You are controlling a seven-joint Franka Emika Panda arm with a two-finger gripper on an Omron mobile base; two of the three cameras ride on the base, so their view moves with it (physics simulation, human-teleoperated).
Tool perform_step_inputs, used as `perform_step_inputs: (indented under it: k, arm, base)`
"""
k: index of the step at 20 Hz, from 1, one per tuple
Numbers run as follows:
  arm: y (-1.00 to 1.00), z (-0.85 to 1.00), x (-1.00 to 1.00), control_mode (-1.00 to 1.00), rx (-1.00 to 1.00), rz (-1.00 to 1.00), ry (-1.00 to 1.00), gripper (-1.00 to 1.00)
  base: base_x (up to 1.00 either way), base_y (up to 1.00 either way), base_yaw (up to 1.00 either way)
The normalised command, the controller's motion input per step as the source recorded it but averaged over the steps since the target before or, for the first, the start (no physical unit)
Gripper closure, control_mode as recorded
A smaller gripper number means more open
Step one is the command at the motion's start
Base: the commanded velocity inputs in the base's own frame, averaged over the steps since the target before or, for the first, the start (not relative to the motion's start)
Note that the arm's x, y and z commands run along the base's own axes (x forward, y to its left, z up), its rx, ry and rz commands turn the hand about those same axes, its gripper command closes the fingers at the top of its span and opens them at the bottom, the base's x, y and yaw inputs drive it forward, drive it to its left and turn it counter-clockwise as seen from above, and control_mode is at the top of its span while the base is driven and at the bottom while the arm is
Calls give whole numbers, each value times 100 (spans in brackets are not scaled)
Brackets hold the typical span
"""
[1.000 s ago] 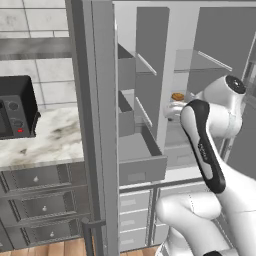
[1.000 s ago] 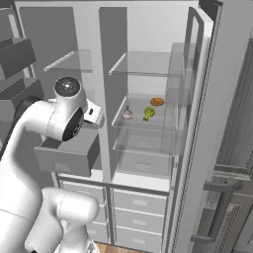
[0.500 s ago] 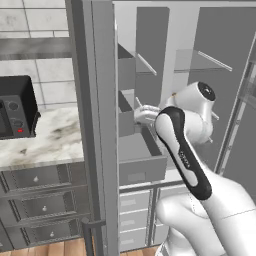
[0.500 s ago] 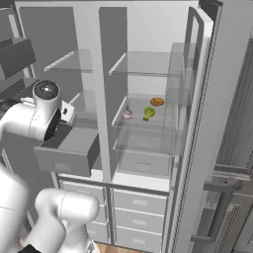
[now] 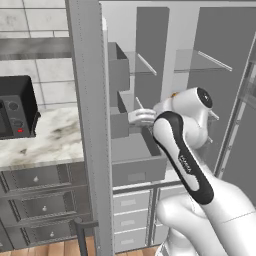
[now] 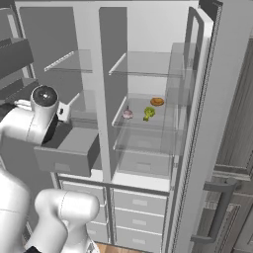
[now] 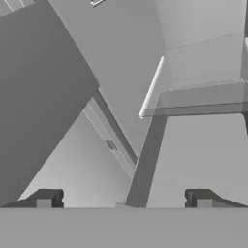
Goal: Take the broccoli and garlic from the fridge shelf and place them in the freezer drawer to begin freezing them.
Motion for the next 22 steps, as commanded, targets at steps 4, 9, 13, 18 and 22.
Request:
perform_step_inputs:
  k: [4, 9, 13, 18, 22]
  arm:
    - [-99, 11, 0, -100, -19, -13, -10, -100]
    - [-96, -4, 6, -100, -22, -22, -6, -100]
    - [-100, -27, 29, -100, -11, -35, 0, -100]
    - [-88, -7, 44, -100, -5, -32, -3, -100]
    - [-66, 0, 64, -100, 0, -24, 2, -100]
  base:
    - [0, 0, 0]
    - [0, 0, 0]
    - [0, 0, 0]
    - [0, 0, 0]
    - [0, 0, 0]
